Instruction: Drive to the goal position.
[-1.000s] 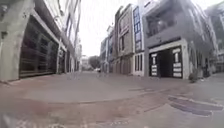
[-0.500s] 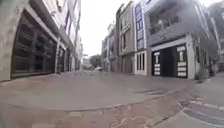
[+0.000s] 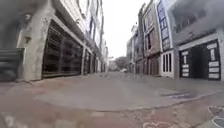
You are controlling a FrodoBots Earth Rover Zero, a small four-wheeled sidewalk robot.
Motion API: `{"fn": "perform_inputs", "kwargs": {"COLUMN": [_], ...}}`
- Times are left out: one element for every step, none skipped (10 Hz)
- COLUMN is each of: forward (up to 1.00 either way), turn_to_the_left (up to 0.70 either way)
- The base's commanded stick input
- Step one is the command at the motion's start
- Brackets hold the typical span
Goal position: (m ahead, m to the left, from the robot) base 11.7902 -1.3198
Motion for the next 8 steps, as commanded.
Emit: {"fn": "perform_inputs", "kwargs": {"forward": [0.00,0.00,0.00,0.00,0.00,0.00,0.00,0.00], "turn_to_the_left": [0.85,0.85,0.85,0.85,0.85,0.85,0.85,0.85]}}
